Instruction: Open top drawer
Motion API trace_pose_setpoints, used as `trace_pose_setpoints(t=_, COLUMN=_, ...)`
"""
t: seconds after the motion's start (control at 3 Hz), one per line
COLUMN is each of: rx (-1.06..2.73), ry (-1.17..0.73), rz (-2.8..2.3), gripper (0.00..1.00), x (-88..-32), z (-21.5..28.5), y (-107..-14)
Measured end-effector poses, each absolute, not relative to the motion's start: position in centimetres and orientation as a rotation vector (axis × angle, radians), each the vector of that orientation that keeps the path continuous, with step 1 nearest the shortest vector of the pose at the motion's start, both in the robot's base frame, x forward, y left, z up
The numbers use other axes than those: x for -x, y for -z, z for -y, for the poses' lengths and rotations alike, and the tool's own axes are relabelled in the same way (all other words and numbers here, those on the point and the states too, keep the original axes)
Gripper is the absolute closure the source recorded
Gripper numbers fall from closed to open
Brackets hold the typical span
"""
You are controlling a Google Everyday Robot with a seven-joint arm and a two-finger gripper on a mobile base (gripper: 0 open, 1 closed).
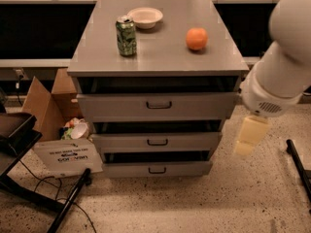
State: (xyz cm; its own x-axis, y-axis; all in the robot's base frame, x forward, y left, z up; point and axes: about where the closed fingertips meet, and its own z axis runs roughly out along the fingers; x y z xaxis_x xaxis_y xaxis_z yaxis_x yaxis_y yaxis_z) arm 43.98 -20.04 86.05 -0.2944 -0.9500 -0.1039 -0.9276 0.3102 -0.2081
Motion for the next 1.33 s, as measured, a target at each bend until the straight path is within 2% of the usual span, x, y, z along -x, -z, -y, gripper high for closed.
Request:
trace_pose_setpoints(t=0.67, rx=1.839, ry=0.256, rz=-2.338, gripper=0.00, x=-51.7, z=21.1, y=-78.0)
trace_pose_setpoints(t=1.33, rx=1.980, ry=0.206, rz=-2.244, gripper=0.00, x=-58.1, z=18.5, y=-73.0)
